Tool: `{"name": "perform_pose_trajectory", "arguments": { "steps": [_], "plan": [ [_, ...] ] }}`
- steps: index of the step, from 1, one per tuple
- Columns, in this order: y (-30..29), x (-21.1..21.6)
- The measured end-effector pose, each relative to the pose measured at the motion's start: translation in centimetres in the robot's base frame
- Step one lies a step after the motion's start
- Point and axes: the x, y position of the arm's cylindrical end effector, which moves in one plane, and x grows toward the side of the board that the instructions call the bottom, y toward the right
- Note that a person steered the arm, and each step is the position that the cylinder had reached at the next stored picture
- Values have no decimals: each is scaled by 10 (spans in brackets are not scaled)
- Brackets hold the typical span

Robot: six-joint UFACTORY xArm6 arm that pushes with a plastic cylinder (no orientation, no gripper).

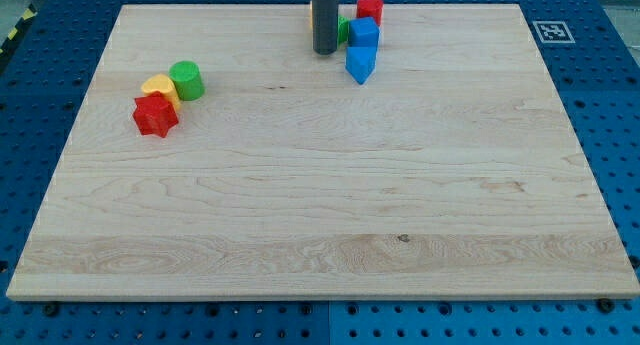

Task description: Move the red star to the bottom right of the yellow hexagon

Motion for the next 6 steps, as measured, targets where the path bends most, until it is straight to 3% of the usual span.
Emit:
{"name": "perform_pose_trajectory", "arguments": {
  "steps": [2,3,4,6],
  "plan": [
    [0,24],
    [20,77],
    [67,100],
    [89,90]
  ]
}}
